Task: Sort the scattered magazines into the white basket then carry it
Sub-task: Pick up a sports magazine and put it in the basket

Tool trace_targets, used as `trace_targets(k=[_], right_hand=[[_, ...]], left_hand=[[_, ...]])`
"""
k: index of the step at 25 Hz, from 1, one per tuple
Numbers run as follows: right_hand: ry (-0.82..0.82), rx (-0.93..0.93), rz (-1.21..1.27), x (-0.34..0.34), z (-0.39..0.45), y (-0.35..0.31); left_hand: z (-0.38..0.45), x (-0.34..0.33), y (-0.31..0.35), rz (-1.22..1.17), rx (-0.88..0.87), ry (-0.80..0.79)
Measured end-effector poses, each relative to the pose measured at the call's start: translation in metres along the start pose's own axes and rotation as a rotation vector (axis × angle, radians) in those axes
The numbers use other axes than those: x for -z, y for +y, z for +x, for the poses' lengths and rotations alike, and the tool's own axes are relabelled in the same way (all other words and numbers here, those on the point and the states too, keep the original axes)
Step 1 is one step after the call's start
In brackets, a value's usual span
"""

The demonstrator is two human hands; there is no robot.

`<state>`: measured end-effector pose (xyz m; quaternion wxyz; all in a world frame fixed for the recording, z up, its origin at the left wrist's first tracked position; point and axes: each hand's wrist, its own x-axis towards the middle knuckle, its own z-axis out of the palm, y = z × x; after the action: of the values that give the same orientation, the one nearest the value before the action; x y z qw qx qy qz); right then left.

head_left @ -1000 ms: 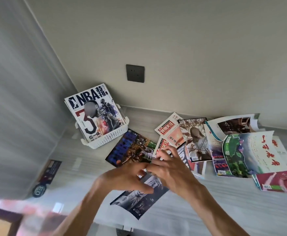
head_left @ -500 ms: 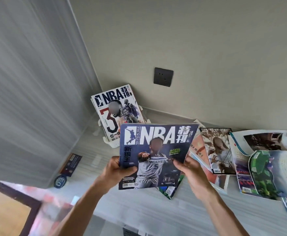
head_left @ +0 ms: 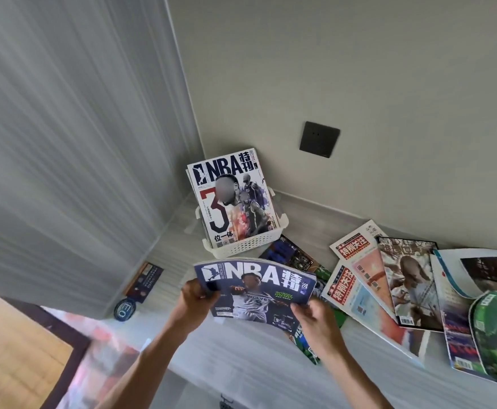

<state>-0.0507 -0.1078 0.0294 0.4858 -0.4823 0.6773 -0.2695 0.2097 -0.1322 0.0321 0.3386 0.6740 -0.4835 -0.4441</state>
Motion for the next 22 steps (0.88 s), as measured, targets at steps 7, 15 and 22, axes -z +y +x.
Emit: trace_targets(k=[7, 15, 22], right_hand=[[0.276, 0.231, 0.43, 0.024, 0.099, -0.134], [-0.035, 0.291, 0.183, -0.009, 0.184, -0.17], [-0.148, 0.183, -0.025, -0.008, 0.194, -0.133]], left_hand=[[0.079, 0.037, 0.086, -0.435, -0.13, 0.16], [0.147, 0.044, 0.09, -0.449, 0.009, 0.277], [0.157, 0.039, 0.067, -0.41, 0.285, 0.219]])
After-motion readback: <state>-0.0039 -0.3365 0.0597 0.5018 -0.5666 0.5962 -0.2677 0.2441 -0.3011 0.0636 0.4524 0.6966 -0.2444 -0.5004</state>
